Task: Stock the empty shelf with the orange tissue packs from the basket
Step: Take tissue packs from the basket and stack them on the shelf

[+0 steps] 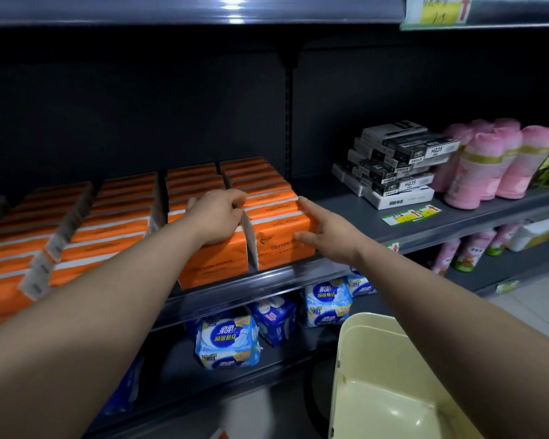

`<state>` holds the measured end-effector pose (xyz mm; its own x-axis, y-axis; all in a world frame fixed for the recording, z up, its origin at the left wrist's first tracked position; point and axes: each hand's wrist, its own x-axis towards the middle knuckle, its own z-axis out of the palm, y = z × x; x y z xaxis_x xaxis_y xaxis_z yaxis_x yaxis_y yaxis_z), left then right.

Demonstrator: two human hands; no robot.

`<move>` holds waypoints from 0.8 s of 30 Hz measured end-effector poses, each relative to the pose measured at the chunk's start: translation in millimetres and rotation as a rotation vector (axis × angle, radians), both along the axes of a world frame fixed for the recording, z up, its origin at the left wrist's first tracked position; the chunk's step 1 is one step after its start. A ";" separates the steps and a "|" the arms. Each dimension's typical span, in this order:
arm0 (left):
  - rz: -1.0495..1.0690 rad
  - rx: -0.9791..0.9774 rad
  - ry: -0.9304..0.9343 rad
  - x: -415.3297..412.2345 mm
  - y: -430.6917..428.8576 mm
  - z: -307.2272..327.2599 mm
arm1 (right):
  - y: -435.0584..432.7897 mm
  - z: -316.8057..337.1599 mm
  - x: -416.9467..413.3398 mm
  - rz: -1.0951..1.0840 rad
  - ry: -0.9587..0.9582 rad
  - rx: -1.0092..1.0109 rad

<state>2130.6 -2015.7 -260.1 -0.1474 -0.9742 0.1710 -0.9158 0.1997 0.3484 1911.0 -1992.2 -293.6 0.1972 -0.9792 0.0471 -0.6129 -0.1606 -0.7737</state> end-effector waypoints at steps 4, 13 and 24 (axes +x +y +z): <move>0.017 -0.076 0.015 -2.8 17.2 8.1 | 19.2 10.5 -9.6 -0.051 0.170 -0.092; -0.185 -0.241 -0.039 -50.4 97.9 29.3 | 104.1 41.2 -57.6 -0.148 0.362 -0.208; -0.430 0.037 -0.026 -161.1 172.1 -63.8 | 235.0 -53.6 -177.2 -0.235 0.502 0.200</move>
<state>1969.5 -1843.7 -324.0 -0.5455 -0.8283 0.1280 -0.7604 0.5533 0.3402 1733.8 -1757.2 -347.3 -0.0761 -0.9796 -0.1861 -0.9135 0.1433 -0.3808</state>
